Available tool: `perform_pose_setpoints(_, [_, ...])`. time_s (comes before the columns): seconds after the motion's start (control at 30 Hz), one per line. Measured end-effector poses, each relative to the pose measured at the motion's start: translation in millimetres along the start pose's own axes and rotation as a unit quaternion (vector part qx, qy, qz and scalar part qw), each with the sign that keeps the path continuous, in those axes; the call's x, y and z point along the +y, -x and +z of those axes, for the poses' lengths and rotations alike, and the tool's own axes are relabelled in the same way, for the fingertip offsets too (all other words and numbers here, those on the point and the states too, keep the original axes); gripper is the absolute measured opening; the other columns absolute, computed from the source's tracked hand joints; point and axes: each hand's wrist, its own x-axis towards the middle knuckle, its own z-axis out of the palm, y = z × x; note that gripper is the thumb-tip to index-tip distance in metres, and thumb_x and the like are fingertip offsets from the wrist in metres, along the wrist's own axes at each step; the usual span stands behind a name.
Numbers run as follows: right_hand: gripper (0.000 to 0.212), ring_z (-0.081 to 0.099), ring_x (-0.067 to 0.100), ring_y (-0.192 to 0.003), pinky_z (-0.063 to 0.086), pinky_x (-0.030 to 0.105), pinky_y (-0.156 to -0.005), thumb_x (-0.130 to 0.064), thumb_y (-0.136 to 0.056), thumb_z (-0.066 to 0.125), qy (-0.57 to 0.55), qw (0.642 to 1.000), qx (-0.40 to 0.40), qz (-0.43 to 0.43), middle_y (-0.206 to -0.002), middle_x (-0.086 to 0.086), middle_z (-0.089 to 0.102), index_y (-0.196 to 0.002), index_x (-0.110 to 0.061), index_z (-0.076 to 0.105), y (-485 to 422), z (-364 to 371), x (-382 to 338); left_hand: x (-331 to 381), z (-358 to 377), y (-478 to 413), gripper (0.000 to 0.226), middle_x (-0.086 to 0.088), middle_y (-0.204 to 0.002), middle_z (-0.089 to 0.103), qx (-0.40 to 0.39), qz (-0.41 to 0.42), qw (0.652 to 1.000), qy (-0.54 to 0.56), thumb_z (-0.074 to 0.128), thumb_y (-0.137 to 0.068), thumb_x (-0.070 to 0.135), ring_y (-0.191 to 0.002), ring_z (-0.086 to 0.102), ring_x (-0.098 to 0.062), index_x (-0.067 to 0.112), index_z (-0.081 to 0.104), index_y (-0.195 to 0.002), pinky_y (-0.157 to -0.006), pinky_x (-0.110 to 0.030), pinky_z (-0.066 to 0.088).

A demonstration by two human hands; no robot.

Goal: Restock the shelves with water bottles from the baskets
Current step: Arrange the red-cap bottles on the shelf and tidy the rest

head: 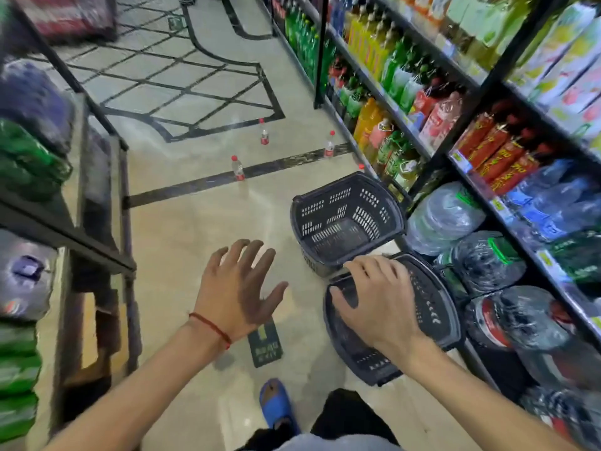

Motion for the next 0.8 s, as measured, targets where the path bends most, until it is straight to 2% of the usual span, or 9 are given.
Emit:
perform_pose_setpoints(0.13, [0.052,0.062,0.024,-0.115,0.044,0.044,-0.104,-0.059,-0.093,0.047,0.027,0.999,-0.01,0.016,-0.114,-0.001,0.07,-0.115,-0.019,0.072,-50,18,-41,-69,10,-28,0.056,-0.007,-0.129,0.062,0.006,0.002,1.0,0.003,0.05,-0.093,0.06,-0.119,0.056,-0.034,0.015,0.066,-0.123,-0.093,-0.048,0.046])
perform_pose_setpoints(0.27, [0.048,0.064,0.028,-0.108,0.046,0.044,-0.101,-0.052,-0.093,0.055,-0.007,0.999,0.031,0.011,-0.108,0.004,0.071,-0.111,-0.012,0.074,-115,38,-58,-122,26,-77,0.052,-0.008,-0.126,0.064,0.04,0.018,0.999,0.023,0.054,-0.094,0.056,-0.115,0.06,-0.035,0.013,0.068,-0.121,-0.09,-0.047,0.047])
perform_pose_setpoints(0.4, [0.046,0.063,0.028,-0.109,0.045,0.043,-0.099,-0.051,-0.091,0.055,0.007,1.0,0.02,0.015,-0.109,0.005,0.072,-0.109,-0.013,0.074,-200,62,-72,-176,41,-143,0.049,-0.007,-0.124,0.065,0.054,0.023,0.998,0.036,0.057,-0.093,0.054,-0.112,0.061,-0.034,0.014,0.068,-0.119,-0.086,-0.046,0.049])
perform_pose_setpoints(0.63, [0.047,0.062,0.029,-0.11,0.043,0.043,-0.101,-0.053,-0.096,0.051,0.025,1.0,-0.013,-0.006,-0.113,0.004,0.071,-0.114,-0.015,0.073,-376,91,-83,-270,49,-285,0.058,-0.009,-0.129,0.064,-0.033,-0.007,0.999,0.006,0.044,-0.094,0.061,-0.114,0.059,-0.033,0.017,0.065,-0.126,-0.088,-0.046,0.05])
perform_pose_setpoints(0.8, [0.043,0.064,0.026,-0.108,0.038,0.04,-0.099,-0.052,-0.093,0.053,0.035,0.999,-0.022,-0.005,-0.111,0.001,0.071,-0.111,-0.018,0.073,-480,105,-90,-334,53,-370,0.06,-0.007,-0.129,0.063,-0.047,-0.055,0.997,0.006,0.044,-0.093,0.062,-0.114,0.059,-0.031,0.02,0.064,-0.131,-0.092,-0.046,0.051])
